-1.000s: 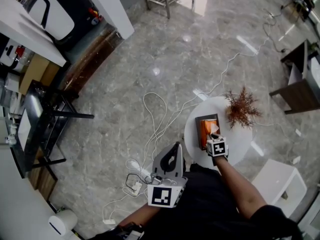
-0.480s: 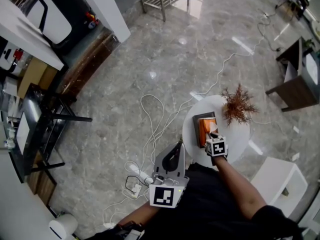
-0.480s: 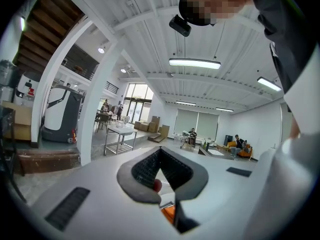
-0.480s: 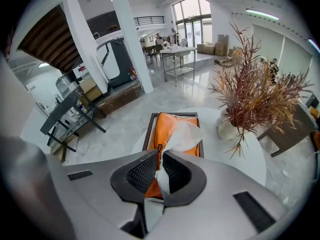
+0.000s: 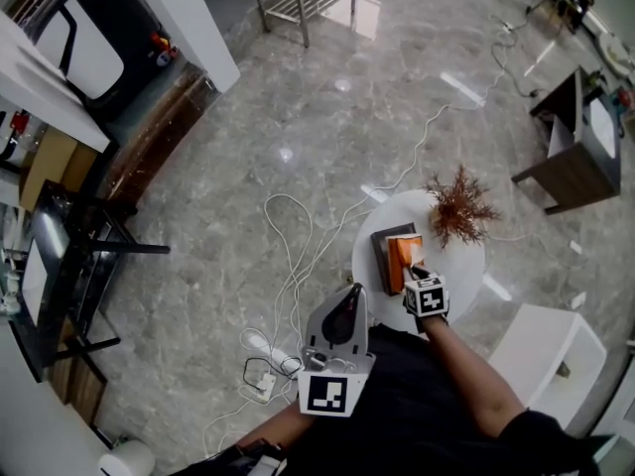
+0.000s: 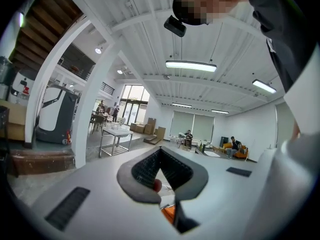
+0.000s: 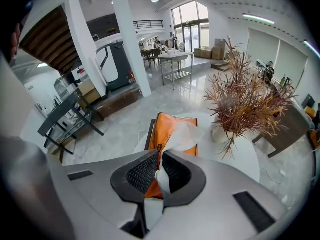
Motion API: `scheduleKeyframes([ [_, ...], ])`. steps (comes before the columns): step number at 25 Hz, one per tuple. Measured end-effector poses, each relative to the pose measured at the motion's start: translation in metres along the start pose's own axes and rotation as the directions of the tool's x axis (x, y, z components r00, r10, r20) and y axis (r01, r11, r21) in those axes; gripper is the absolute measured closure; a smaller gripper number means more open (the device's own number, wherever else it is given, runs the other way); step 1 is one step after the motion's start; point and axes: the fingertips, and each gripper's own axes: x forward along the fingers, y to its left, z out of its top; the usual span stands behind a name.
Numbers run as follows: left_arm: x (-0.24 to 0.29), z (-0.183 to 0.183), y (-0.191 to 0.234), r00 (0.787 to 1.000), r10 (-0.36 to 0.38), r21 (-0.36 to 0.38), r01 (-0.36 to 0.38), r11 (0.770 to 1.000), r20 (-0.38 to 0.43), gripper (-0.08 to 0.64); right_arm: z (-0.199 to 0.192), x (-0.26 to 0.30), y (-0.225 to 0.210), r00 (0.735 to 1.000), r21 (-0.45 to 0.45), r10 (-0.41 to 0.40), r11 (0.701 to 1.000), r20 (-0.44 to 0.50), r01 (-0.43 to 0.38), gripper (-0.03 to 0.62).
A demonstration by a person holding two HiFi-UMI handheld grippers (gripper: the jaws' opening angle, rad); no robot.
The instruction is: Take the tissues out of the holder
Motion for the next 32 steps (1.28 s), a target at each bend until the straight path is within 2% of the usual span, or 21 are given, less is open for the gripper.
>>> scheduleKeyframes([
  [4, 0.01, -0.008, 0.007, 1.0, 0.005, -0.094, -0.006, 0.996, -0.02, 0.56, 0.009, -0.012, 0.001, 1.0, -0.022, -0.001, 1.0, 0.017, 0.002, 0.561],
  [7, 0.015, -0.015, 0.008, 1.0, -0.003, -0.12, 0.001, 0.993, -0.017, 0.56, 0.005, -0.018, 0.001, 1.0, -0.006, -0.003, 1.0, -0.003, 0.003, 0.561],
  [12, 0.019, -0.036, -0.01, 0.997, -0.063, -0.123, 0.056, 0.991, -0.053, 0.56, -0.002, -0.029, 0.001, 1.0, 0.037, -0.009, 0.999, -0.015, 0.01, 0.561],
  [17, 0.025, -0.036, -0.039, 0.992, -0.112, -0.103, 0.105, 0.989, -0.059, 0.56, -0.012, -0.04, -0.005, 1.0, 0.045, 0.008, 0.999, -0.011, -0.007, 0.563],
  [26, 0.031, -0.033, -0.071, 0.996, -0.063, -0.071, 0.059, 0.996, -0.065, 0.56, -0.021, -0.056, -0.021, 0.995, 0.054, 0.096, 0.994, -0.01, -0.095, 0.563],
  [32, 0.038, -0.034, -0.092, 0.997, -0.051, -0.063, 0.048, 0.997, -0.058, 0.56, -0.031, -0.061, -0.034, 0.993, 0.013, 0.116, 0.993, -0.025, -0.116, 0.563],
])
